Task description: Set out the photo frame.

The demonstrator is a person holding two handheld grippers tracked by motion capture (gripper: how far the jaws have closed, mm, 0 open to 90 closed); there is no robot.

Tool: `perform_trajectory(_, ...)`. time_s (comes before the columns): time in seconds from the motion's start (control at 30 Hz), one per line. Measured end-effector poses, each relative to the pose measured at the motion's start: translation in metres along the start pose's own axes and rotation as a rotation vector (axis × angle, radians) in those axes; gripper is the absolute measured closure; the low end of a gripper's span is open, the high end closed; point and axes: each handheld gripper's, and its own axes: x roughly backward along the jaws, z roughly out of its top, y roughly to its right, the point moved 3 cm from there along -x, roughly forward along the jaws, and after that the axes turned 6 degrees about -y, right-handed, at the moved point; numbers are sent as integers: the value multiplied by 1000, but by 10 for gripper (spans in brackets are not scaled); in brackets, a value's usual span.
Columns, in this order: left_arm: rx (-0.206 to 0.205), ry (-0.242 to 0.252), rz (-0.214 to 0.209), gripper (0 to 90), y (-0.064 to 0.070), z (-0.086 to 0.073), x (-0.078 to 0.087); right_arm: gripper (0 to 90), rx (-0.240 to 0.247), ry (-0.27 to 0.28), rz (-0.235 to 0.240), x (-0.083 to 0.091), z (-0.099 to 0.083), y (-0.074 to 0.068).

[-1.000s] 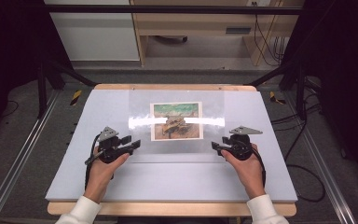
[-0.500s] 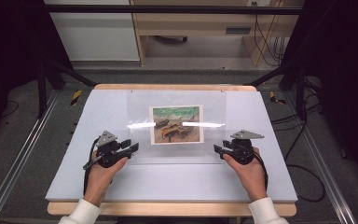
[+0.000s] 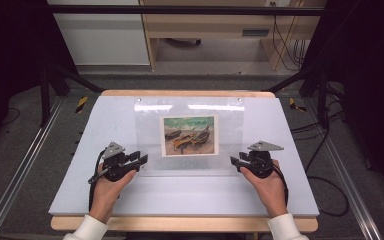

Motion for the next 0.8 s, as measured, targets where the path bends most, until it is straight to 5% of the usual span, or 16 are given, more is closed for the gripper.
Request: perform_trajectory(0.8, -20, -16, 15, 639, 3, -5, 4, 598, 33, -14, -11, 3, -6, -2)
